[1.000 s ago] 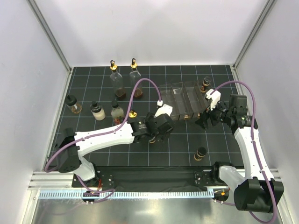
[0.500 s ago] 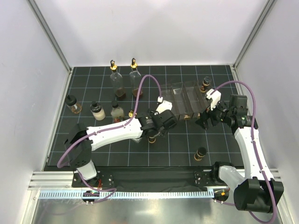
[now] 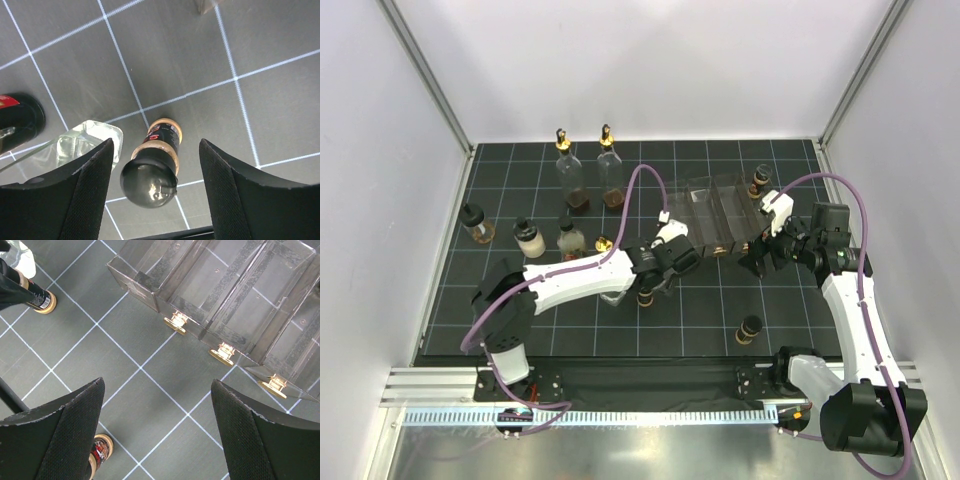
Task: Organize the condiment bottles
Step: Pick up the bottle from the center of the board.
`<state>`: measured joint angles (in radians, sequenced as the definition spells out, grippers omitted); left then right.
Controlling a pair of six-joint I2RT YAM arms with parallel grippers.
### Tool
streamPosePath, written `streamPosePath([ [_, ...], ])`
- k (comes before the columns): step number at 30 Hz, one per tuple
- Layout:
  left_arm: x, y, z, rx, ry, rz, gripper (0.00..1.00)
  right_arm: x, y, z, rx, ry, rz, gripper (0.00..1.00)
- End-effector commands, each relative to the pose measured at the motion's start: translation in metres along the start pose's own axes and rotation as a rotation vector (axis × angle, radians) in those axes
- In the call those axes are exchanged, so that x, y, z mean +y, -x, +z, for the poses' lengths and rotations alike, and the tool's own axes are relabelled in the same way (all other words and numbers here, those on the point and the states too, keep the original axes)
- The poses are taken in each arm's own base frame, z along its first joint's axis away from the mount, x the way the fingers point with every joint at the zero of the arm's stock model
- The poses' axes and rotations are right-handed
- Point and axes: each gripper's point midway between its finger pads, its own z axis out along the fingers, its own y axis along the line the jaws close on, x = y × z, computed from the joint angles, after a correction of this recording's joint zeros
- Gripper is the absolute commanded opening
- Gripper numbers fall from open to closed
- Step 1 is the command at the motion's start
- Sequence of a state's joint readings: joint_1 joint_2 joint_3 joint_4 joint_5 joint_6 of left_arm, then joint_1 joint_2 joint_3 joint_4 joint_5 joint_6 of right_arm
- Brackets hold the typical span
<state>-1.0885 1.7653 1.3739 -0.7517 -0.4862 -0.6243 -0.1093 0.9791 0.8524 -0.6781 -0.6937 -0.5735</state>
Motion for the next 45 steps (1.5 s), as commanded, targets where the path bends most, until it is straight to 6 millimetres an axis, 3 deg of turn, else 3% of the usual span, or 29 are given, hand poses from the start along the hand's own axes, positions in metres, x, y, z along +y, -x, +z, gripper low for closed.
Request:
streamPosePath([
  [1,-0.001,0.007,-0.004,0.008,0.0,-0.001,0.68,-0.003,0.009,-0.004,-0.037,-0.019,-0.025,0.87],
  [28,0.0,-0.009,-0.005,0.094,0.005,0.035,0.59,-0.002,0.01,-0.005,-0.042,-0.02,-0.028,0.87],
  [34,-0.002,-0.01,-0.004,0.096,-0.005,0.034,0.43,-0.003,0.01,-0.006,-0.044,-0.02,-0.027,0.87],
  [39,-0.007,-0.004,-0.009,0.078,-0.04,0.032,0.18,-0.002,0.01,-0.006,-0.044,-0.017,-0.026,0.87],
  [45,-0.018,0.015,-0.026,0.018,-0.132,0.015,0.08,-0.001,0.01,-0.006,-0.046,-0.016,-0.027,0.87],
])
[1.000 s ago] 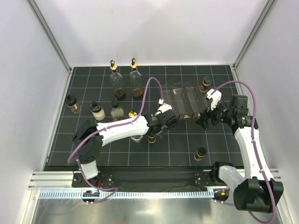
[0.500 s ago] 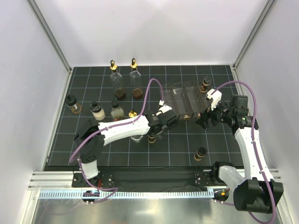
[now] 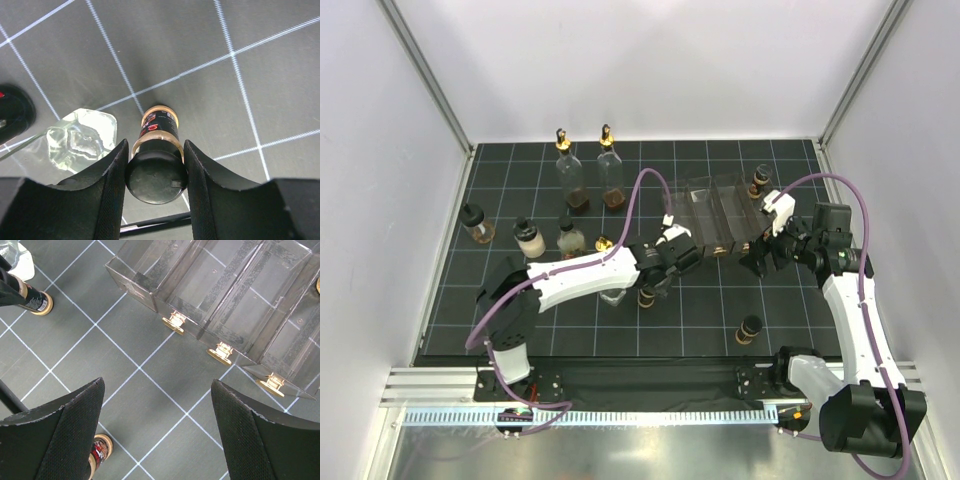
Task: Organize the condiment bottles
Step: Pick up the bottle from the center of the board.
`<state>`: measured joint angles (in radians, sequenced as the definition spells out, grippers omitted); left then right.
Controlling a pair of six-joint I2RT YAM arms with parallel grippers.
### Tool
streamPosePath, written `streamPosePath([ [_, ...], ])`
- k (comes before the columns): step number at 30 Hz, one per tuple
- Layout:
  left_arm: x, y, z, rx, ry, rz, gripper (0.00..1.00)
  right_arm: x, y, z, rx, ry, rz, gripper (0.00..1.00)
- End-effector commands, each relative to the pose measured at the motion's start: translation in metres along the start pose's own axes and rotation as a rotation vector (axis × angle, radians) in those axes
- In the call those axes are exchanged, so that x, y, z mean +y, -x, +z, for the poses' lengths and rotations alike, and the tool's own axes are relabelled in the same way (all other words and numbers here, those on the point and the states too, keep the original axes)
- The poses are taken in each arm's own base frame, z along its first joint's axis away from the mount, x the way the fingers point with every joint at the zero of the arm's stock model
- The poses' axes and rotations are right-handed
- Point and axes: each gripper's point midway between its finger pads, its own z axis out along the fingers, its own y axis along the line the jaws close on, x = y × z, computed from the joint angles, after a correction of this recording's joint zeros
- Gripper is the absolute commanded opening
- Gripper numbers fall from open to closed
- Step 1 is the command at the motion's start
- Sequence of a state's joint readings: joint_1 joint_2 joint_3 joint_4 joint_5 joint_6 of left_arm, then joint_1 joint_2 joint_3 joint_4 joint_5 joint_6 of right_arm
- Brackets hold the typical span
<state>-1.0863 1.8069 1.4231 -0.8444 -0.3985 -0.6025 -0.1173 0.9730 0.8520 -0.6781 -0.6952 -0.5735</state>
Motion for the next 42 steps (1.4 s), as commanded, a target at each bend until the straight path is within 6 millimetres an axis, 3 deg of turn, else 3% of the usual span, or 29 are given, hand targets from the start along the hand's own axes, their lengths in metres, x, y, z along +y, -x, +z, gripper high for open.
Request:
streamPosePath([
  [1,-0.015,0.034,-0.034,-0.112,-0.131,-0.038,0.05,0.0,0.01,-0.005,-0.043,-0.007,-0.03,0.87],
  [6,-0.028,0.052,-0.054,-0.164,-0.222,-0.057,0.02,0.001,0.01,-0.005,-0.043,-0.002,-0.031,0.87],
  [11,-0.043,0.083,-0.074,-0.228,-0.309,-0.07,0.0,-0.004,0.011,-0.008,-0.039,-0.042,-0.032,0.87],
  [14,-0.051,0.107,-0.085,-0.268,-0.356,-0.076,0.0,-0.025,0.018,-0.016,-0.058,-0.169,0.03,0.87],
  [16,-0.058,0.12,-0.082,-0.276,-0.372,-0.073,0.0,-0.054,0.019,-0.029,-0.065,-0.34,0.075,0.87],
  [17,-0.062,0.136,-0.092,-0.308,-0.401,-0.085,0.0,-0.063,0.019,-0.035,-0.07,-0.393,0.103,0.87],
  [19,-0.071,0.149,-0.085,-0.307,-0.441,-0.093,0.0,-0.088,0.019,-0.055,-0.097,-0.547,0.199,0.88],
  [21,-0.079,0.177,-0.098,-0.348,-0.507,-0.11,0.0,-0.098,0.018,-0.066,-0.117,-0.612,0.268,0.88],
  [23,-0.09,0.191,-0.086,-0.337,-0.54,-0.122,0.0,-0.11,0.017,-0.079,-0.14,-0.676,0.307,0.88],
  [24,-0.095,0.212,-0.102,-0.382,-0.58,-0.13,0.0,-0.112,0.016,-0.082,-0.147,-0.691,0.321,0.88],
  [25,-0.107,0.211,-0.085,-0.345,-0.6,-0.121,0.0,-0.114,0.016,-0.084,-0.155,-0.703,0.337,0.88],
  [27,-0.114,0.224,-0.085,-0.354,-0.628,-0.127,0.0,-0.117,0.015,-0.09,-0.163,-0.725,0.346,0.88],
  [28,-0.118,0.239,-0.097,-0.388,-0.666,-0.134,0.0,-0.117,0.015,-0.09,-0.169,-0.723,0.346,0.88],
  [30,-0.127,0.246,-0.082,-0.379,-0.682,-0.155,0.0,-0.11,0.02,-0.087,-0.176,-0.674,0.312,0.91],
  [32,-0.13,0.253,-0.08,-0.388,-0.71,-0.169,0.0,-0.097,0.022,-0.082,-0.146,-0.585,0.209,0.95],
  [33,-0.13,0.258,-0.082,-0.4,-0.721,-0.186,0.0,-0.08,0.029,-0.072,-0.167,-0.468,0.144,0.96],
  [35,-0.128,0.259,-0.081,-0.396,-0.727,-0.197,0.0,-0.062,0.029,-0.067,-0.147,-0.356,0.007,0.96],
  [37,-0.124,0.26,-0.087,-0.398,-0.736,-0.212,0.0,-0.032,0.033,-0.06,-0.17,-0.187,-0.099,0.96],
  [42,-0.121,0.247,-0.096,-0.349,-0.774,-0.228,0.0,0.0,0.036,-0.051,-0.25,0.001,-0.538,0.96],
])
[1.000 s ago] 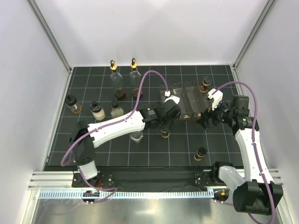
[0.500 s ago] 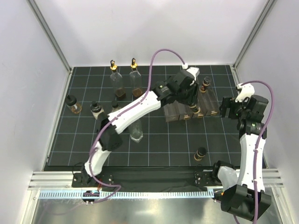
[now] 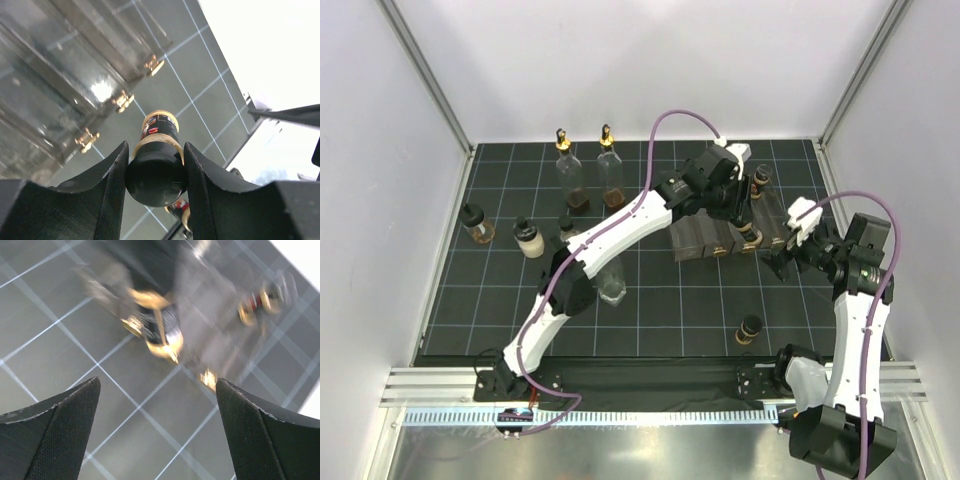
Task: Organize the condiment bottles
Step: Pick up the bottle from the center of the board.
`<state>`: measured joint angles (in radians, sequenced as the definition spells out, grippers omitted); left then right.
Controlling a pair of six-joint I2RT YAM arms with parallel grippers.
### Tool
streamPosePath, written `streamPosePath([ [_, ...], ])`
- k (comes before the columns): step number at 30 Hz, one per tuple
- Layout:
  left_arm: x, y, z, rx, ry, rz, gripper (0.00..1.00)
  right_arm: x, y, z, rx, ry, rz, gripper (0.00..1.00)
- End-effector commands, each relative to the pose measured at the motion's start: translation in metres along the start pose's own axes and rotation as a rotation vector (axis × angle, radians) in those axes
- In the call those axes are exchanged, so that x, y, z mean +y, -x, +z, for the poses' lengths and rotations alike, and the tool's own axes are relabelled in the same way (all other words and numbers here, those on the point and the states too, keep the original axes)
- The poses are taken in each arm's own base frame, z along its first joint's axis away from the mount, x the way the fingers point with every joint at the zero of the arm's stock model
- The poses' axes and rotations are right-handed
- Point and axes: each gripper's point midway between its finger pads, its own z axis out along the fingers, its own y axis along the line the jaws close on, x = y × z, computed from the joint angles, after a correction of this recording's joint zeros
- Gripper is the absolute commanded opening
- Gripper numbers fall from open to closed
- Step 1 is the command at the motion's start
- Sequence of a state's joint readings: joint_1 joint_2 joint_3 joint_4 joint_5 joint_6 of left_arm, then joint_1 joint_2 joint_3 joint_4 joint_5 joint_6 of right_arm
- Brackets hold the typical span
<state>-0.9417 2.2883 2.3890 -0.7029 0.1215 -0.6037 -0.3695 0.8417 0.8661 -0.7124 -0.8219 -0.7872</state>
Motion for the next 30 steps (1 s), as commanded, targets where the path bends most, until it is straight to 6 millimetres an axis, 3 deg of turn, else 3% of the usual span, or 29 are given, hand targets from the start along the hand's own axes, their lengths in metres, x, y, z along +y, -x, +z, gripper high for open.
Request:
streamPosePath([
  [1,-0.029,0.019,-0.035,-0.033,-0.109,-0.034,0.0,0.035,0.031,0.001,-0.226,0.203,-0.375,0.97],
  [4,-0.031,0.01,-0.04,0.001,-0.13,-0.048,0.0,0.03,0.045,0.007,-0.298,0.23,-0.377,0.98],
  [10,-0.034,0.007,-0.048,0.012,-0.137,-0.049,0.0,0.038,0.042,0.046,-0.19,0.317,-0.293,0.95],
  [13,-0.033,0.006,-0.05,0.016,-0.135,-0.053,0.0,0.032,0.042,0.065,-0.143,0.232,-0.313,0.94],
  [19,-0.029,0.003,-0.055,0.019,-0.116,-0.051,0.0,0.017,0.04,0.078,-0.072,0.133,-0.238,0.9],
  [21,-0.028,0.004,-0.056,0.012,-0.104,-0.046,0.0,0.015,0.036,0.079,-0.047,0.127,-0.233,0.86],
  [26,-0.026,0.005,-0.058,0.008,-0.09,-0.047,0.0,0.035,0.034,0.089,-0.031,0.188,-0.255,0.75],
  [30,-0.025,0.006,-0.059,0.004,-0.08,-0.044,0.0,0.043,0.031,0.093,-0.016,0.208,-0.255,0.6],
])
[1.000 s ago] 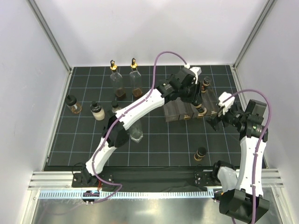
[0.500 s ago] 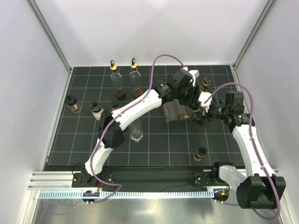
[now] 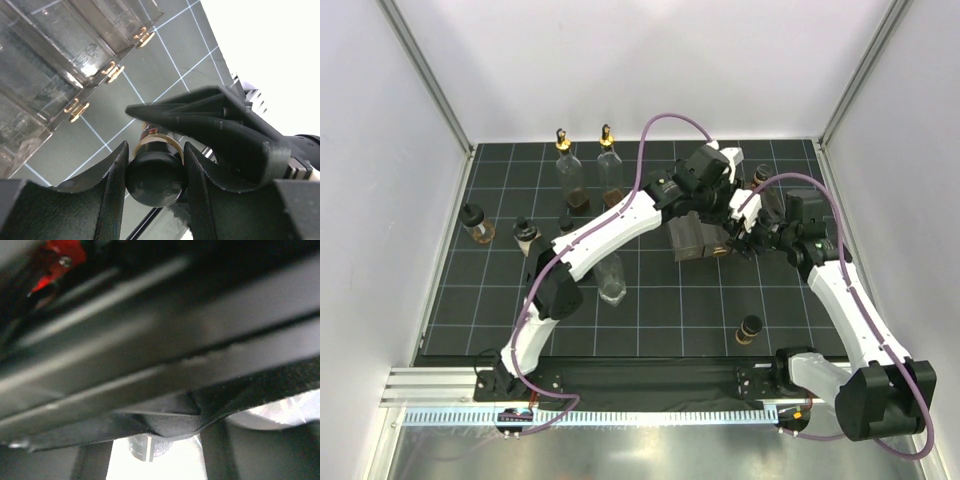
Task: Organize the condiment bottles
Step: Pick up the bottle from the center of the board.
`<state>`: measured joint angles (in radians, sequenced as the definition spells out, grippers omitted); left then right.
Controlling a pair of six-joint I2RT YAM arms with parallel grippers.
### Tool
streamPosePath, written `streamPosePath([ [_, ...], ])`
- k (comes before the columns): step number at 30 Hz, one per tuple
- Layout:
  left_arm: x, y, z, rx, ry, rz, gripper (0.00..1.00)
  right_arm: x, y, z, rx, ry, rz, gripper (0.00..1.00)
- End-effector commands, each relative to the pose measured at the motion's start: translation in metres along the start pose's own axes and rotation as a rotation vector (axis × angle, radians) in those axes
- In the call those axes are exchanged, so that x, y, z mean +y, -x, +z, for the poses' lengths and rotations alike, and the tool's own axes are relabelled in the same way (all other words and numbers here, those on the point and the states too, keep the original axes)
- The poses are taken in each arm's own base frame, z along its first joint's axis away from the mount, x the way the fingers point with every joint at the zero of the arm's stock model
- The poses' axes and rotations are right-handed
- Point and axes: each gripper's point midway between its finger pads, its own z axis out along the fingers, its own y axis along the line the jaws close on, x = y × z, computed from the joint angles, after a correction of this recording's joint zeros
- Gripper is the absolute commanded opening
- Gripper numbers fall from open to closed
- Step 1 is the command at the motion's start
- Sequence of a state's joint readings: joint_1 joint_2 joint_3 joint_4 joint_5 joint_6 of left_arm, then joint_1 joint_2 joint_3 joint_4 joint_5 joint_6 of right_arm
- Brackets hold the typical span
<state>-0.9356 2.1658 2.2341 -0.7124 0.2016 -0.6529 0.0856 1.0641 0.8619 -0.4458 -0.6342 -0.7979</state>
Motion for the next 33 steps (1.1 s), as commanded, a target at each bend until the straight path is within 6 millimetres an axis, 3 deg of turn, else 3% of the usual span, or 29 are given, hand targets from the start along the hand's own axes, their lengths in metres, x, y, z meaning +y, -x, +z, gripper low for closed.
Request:
streamPosePath([
  [1,-0.019,0.022,-0.031,-0.074,-0.033,0.019,0.0,-0.005,0.006,0.003,-0.007,-0.021,-0.006,0.52],
  [5,-0.016,0.026,-0.037,-0.096,-0.007,0.017,0.04,-0.004,0.008,0.001,-0.009,-0.019,-0.015,0.26],
  [7,-0.017,0.03,-0.044,-0.12,-0.001,0.02,0.15,0.0,0.004,0.001,-0.004,-0.015,-0.015,0.13],
  [10,-0.021,0.036,-0.053,-0.148,-0.006,0.029,0.33,0.003,0.003,0.0,-0.013,-0.017,-0.025,0.09],
  [11,-0.021,0.037,-0.055,-0.152,-0.006,0.032,0.45,0.004,0.003,-0.001,-0.017,-0.02,-0.027,0.08],
  [14,-0.024,0.041,-0.065,-0.171,-0.005,0.037,0.68,0.005,0.002,-0.002,-0.015,-0.016,-0.029,0.06],
  [17,-0.024,0.05,-0.078,-0.21,0.016,0.056,0.81,0.005,0.001,-0.002,-0.014,-0.019,-0.032,0.05],
  [28,-0.009,0.082,-0.13,-0.314,0.09,0.148,0.93,-0.002,-0.009,-0.004,-0.023,-0.022,0.013,0.04],
  [33,-0.011,0.084,-0.132,-0.295,0.059,0.151,0.95,0.003,-0.009,-0.004,-0.027,-0.001,-0.001,0.04],
])
